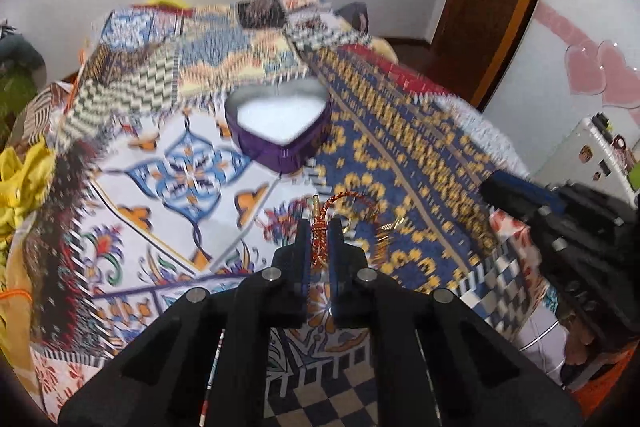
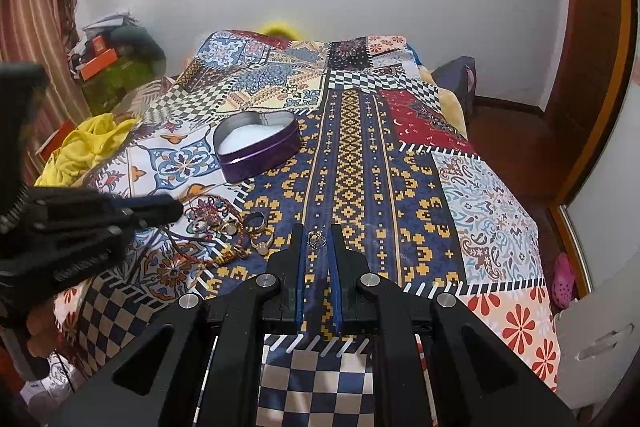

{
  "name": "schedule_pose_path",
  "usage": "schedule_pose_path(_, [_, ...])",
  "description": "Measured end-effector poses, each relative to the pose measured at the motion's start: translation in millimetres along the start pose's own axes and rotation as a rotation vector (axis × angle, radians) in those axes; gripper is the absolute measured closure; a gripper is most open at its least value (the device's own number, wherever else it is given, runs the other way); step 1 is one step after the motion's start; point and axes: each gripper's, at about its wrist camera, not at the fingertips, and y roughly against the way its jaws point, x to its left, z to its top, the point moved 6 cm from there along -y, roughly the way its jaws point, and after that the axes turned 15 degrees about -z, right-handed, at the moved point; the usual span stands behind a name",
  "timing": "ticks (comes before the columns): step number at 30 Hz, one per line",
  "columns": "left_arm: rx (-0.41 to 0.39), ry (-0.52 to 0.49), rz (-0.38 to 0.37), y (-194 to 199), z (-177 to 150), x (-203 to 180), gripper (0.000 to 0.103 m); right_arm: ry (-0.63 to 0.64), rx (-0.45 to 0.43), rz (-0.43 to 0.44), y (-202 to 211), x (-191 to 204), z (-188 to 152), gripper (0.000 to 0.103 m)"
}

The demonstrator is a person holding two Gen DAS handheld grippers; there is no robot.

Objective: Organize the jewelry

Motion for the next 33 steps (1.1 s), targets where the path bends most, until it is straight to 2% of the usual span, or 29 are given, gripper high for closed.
schedule_pose_path(6, [-0.069,0.007,-0.020,23,23,3,0.097,0.006,-0.028,0.005,6,5,11,0.094])
schedule_pose_path(17, [-0.168,-0.002,0.011,48,54,21,0.097,0.023,-0.094,0.018,9,15,40,0.094])
schedule_pose_path(33, [-0.174,-0.007,0.018,31,81,40,0.097,0.026,-0.168,0.062,-1,35,81,0.094])
